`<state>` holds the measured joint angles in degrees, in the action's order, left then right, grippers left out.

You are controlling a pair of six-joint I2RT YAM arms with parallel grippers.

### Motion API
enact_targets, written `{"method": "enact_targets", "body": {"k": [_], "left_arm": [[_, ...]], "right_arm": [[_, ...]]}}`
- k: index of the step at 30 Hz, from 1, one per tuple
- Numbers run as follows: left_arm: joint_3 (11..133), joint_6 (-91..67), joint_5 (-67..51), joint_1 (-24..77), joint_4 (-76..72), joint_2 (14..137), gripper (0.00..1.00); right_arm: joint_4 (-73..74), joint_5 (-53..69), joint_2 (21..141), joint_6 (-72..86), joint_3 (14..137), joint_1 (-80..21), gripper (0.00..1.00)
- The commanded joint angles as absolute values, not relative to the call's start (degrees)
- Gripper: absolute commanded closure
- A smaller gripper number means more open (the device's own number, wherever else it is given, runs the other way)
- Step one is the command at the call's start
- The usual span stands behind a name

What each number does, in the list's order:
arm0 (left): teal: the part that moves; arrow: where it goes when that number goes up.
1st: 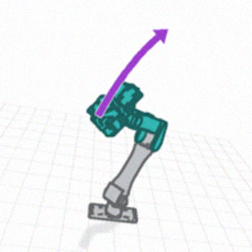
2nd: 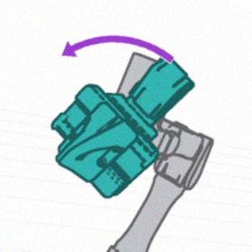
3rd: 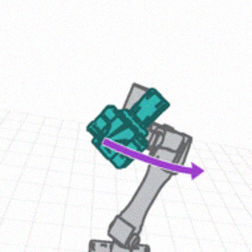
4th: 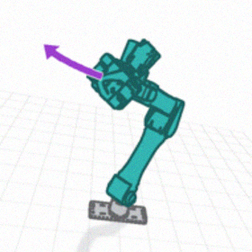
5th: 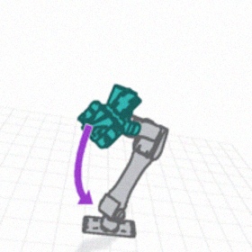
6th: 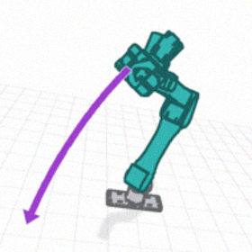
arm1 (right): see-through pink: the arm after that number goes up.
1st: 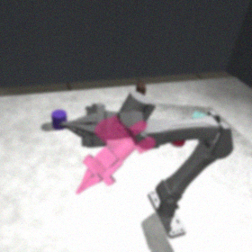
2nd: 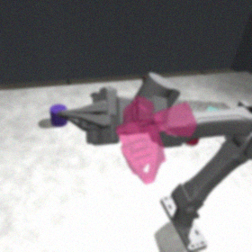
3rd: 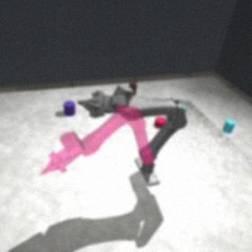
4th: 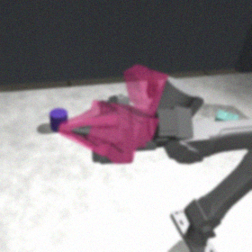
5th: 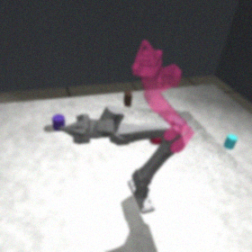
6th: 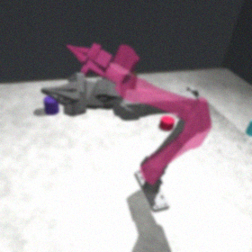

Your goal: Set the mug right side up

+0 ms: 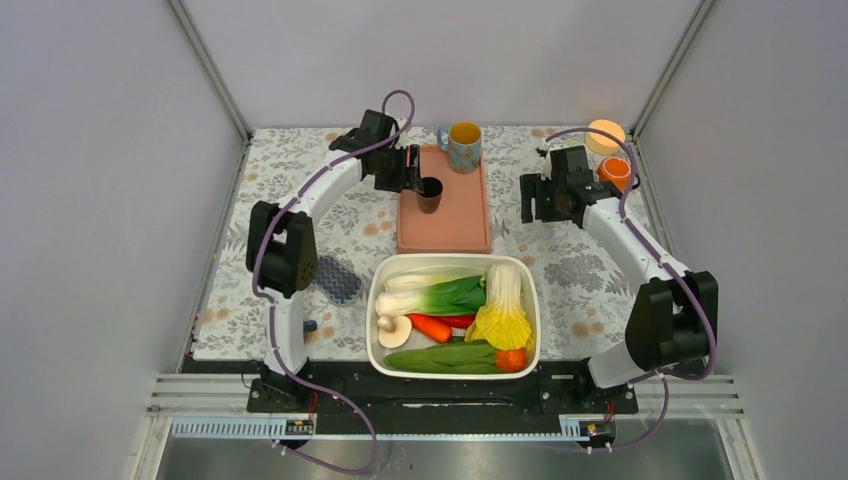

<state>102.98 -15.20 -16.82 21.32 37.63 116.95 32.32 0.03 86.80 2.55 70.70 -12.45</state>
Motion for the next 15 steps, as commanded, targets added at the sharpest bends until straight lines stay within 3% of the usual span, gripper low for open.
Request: {"method": "enact_targets", "body": {"k": [1,4,8,15], "left_arm": [[108.32,-19.87,-11.50,21.87,35.78,121.00,0.37],[110.87,-20.10,-11.46,21.94,37.26,124.26,0.45],[115.44,-19.98,-10.85,22.02,38.62,127.88,0.46],[118.15,-16.11,-9.29,22.10,40.19,129.46,0.88]], "right_arm": [[26.04,-0.55,81.70,3.86,67.78,-11.25,0.22],[25.70,-0.19,81.39,3.63,66.65,-10.76,0.22],[25.27,3.01,81.56,3.44,66.48,-10.56,0.22],[24.93,3.93,80.96,2.99,66.15,-10.51,0.22]]}}
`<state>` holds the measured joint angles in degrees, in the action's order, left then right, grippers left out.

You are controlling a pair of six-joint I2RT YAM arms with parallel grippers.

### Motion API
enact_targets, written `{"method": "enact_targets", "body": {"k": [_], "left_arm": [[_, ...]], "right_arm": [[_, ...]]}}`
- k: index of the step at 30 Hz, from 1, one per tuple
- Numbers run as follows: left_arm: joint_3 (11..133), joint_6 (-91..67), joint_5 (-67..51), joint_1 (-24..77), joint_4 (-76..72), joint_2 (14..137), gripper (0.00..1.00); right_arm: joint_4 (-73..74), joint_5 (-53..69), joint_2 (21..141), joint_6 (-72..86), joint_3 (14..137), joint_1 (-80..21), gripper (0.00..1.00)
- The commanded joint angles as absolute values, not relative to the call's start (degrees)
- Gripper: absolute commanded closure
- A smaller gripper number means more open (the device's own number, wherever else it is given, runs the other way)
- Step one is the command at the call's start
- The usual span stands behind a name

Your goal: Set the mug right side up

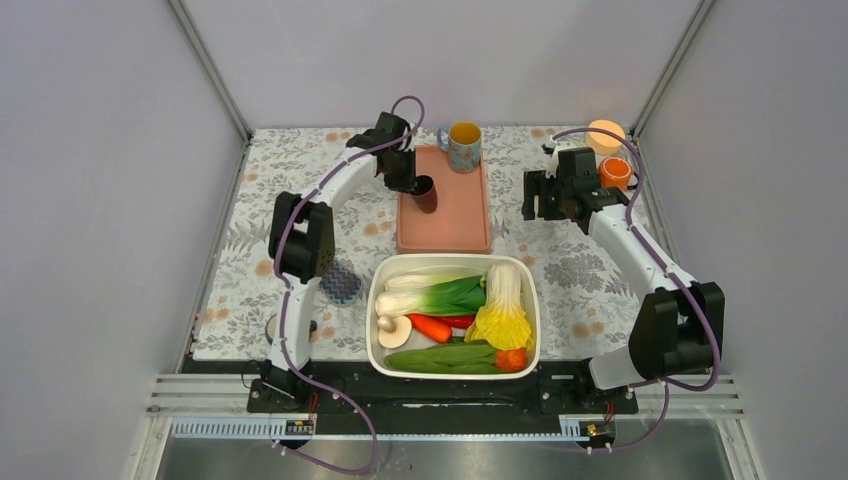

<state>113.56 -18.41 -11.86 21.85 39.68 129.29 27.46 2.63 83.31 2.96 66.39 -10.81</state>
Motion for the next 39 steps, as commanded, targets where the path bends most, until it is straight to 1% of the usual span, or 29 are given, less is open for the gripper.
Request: {"method": "enact_targets", "body": {"k": [1,2,4,6,8,13,16,29,30,31,32,35,36,39], "left_arm": [[119.54,-14.91,-8.70,22.06,40.39,129.80,0.94],[121.10,-13.31,-8.02,22.04,40.52,130.24,1.00],[125.80,-8.50,-7.21,22.12,41.68,132.02,1.00],[135.27,-3.31,-4.79,22.15,45.67,136.37,1.00],[140.50,2.06,-1.12,22.10,46.86,138.94,1.00],[137.95,11.83,1.85,21.87,37.84,138.66,1.00],[140.75,14.14,2.47,21.86,36.06,140.56,1.00],[140.47,12.35,0.67,21.66,33.91,144.65,1.00],[140.54,12.05,0.51,21.63,33.79,144.72,0.97],[140.48,11.82,0.33,21.62,33.67,144.75,0.92],[140.48,11.68,0.27,21.60,33.59,144.68,0.85],[140.51,11.77,0.29,21.62,33.39,144.45,0.72],[140.40,11.78,0.27,21.62,33.01,144.47,0.64],[140.17,11.46,0.88,21.60,31.90,144.57,0.51]], "right_arm": [[24.81,3.95,80.91,2.97,66.05,-10.54,0.22],[24.79,3.89,80.80,2.84,65.97,-10.56,0.22],[24.79,3.91,80.62,2.81,65.79,-10.55,0.22],[24.79,4.25,80.52,2.85,65.66,-10.55,0.22],[24.71,4.64,80.36,2.81,65.65,-10.55,0.22],[24.47,5.10,80.74,2.72,65.65,-10.55,0.22],[24.60,5.08,81.02,2.68,65.59,-10.58,0.22],[24.50,5.22,80.90,2.72,64.86,-10.60,0.22],[24.60,5.27,80.93,2.66,64.86,-10.55,0.22],[24.53,5.41,80.89,2.62,64.93,-10.56,0.22],[24.53,5.57,80.86,2.56,64.88,-10.57,0.22],[24.44,6.03,80.71,2.47,64.70,-10.55,0.22],[24.51,6.18,80.66,2.51,64.67,-10.55,0.22],[24.50,6.68,80.67,2.50,64.77,-10.60,0.22]]}}
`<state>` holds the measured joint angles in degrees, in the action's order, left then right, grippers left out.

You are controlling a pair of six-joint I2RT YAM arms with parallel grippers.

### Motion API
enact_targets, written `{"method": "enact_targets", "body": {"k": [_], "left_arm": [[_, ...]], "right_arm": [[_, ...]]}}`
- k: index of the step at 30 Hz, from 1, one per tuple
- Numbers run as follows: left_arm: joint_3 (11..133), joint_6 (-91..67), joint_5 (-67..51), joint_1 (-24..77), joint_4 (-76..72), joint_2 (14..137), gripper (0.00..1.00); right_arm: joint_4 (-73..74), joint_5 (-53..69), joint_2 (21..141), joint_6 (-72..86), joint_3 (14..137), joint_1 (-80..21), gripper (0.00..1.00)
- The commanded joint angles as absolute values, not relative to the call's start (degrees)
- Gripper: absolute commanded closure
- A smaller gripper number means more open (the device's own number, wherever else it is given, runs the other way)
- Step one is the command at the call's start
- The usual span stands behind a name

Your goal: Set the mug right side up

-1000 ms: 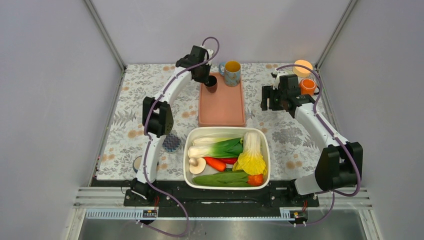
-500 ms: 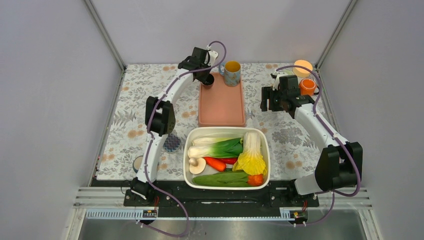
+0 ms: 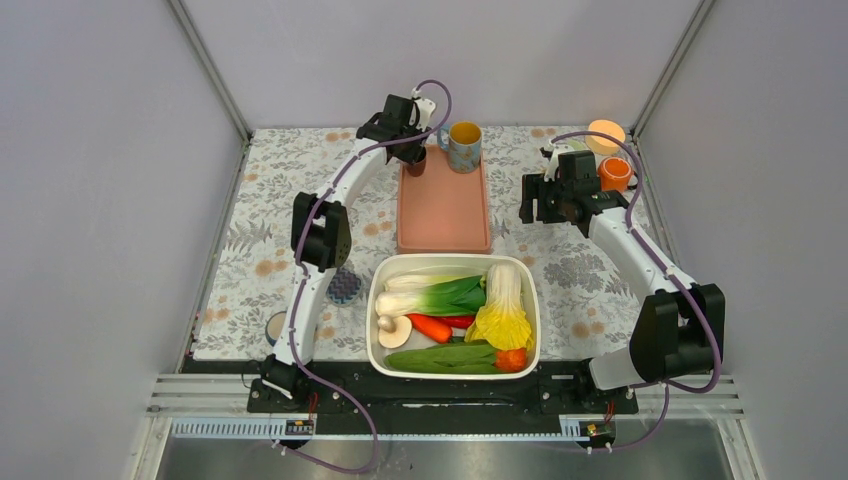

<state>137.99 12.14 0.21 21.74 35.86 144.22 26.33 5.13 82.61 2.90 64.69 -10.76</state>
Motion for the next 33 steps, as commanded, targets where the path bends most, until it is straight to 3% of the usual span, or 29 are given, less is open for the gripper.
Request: {"method": "enact_targets", "body": {"k": [1,7,18,24,33], "left_arm": [[140.14,11.33,1.08,21.62,31.49,144.68,0.48],[142.06,10.93,2.44,21.57,30.37,145.24,0.29],[142.98,13.82,4.77,20.95,28.55,141.84,0.05],[140.47,14.30,0.98,19.90,32.26,135.28,0.01],[122.63,22.69,-8.49,19.61,45.61,114.36,0.01]], "right_arm": [[24.51,6.90,80.68,2.47,64.77,-10.55,0.22],[24.46,7.34,81.10,2.46,64.61,-10.55,0.22],[24.59,4.28,81.20,2.74,65.39,-10.50,0.21],[24.76,5.19,79.74,2.73,65.18,-10.40,0.20],[24.71,10.34,76.90,1.87,62.80,-10.43,0.19]]}}
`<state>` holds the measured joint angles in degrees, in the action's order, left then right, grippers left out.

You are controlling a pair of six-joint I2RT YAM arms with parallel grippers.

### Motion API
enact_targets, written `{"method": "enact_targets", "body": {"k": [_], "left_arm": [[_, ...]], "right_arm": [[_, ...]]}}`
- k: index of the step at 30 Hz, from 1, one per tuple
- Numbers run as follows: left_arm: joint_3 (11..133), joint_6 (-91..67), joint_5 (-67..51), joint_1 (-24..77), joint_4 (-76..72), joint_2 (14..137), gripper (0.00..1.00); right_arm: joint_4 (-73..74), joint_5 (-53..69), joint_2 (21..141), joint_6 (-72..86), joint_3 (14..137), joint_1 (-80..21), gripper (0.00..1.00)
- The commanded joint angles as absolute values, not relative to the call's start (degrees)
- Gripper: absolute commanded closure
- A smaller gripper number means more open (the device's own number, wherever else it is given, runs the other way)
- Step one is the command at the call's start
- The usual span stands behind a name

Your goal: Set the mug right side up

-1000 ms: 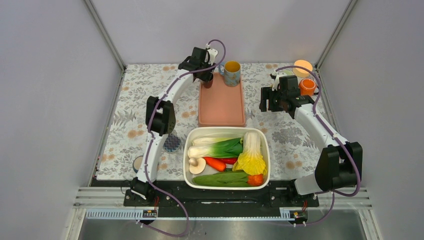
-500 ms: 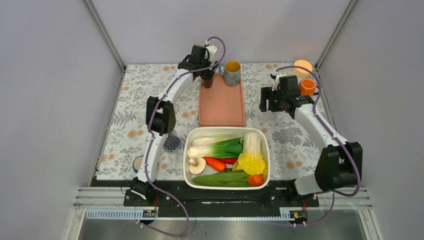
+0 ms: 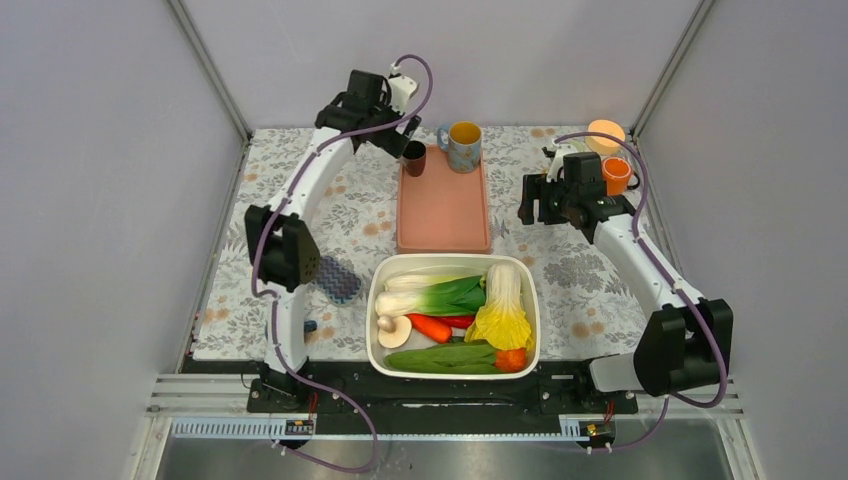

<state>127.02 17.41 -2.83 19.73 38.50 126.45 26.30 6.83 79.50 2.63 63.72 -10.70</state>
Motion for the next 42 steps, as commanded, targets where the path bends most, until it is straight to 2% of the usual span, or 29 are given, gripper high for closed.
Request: {"method": "enact_targets", "body": {"k": [1,4,9,11,12,14,15,21,23,24,25,29,34,42], "left_arm": [[121.06,24.38,-10.19,19.45,48.59,112.59,0.01],[115.66,32.11,-13.83,19.25,59.19,106.61,0.01],[105.17,37.81,-7.63,18.83,72.65,98.12,0.01],[100.07,38.66,-7.22,18.72,77.29,95.20,0.04],[96.94,39.37,-7.23,18.72,79.76,93.62,0.07],[89.81,41.57,-6.83,18.71,82.80,90.53,0.16],[85.72,42.98,-6.32,18.72,83.47,88.58,0.18],[64.27,48.59,-1.47,19.09,76.94,77.07,0.16],[59.81,49.12,-1.36,19.20,73.75,75.62,0.14],[57.39,49.42,-1.36,19.49,72.24,75.23,0.08],[55.08,49.86,-1.17,19.81,70.79,74.87,0.06],[47.97,50.49,2.34,20.65,62.45,73.64,0.07],[44.02,48.37,6.85,20.77,54.04,76.11,0.25],[40.46,47.37,6.59,20.76,52.14,80.29,0.51]], "right_arm": [[24.70,10.92,76.50,1.87,62.62,-10.37,0.19],[24.75,11.98,75.15,1.85,61.70,-10.40,0.19],[24.71,16.69,73.38,1.99,61.35,-10.37,0.18],[24.81,18.00,72.65,2.28,61.30,-10.37,0.18],[24.87,18.51,72.22,2.28,61.14,-10.40,0.15],[24.75,19.66,71.20,2.29,60.73,-10.39,0.02],[24.65,20.34,70.60,2.35,60.55,-10.37,0.01],[23.46,22.99,69.11,3.36,59.54,-10.37,0.00],[23.39,23.26,68.90,3.67,59.43,-10.35,0.01],[23.39,23.48,68.69,3.77,59.37,-10.37,0.00],[23.45,23.71,68.32,3.78,59.29,-10.37,0.01],[22.91,24.08,67.36,3.75,58.81,-10.33,0.01],[22.67,25.10,67.53,4.00,58.67,-10.41,0.01],[22.40,26.13,67.67,4.05,58.67,-10.37,0.01]]}}
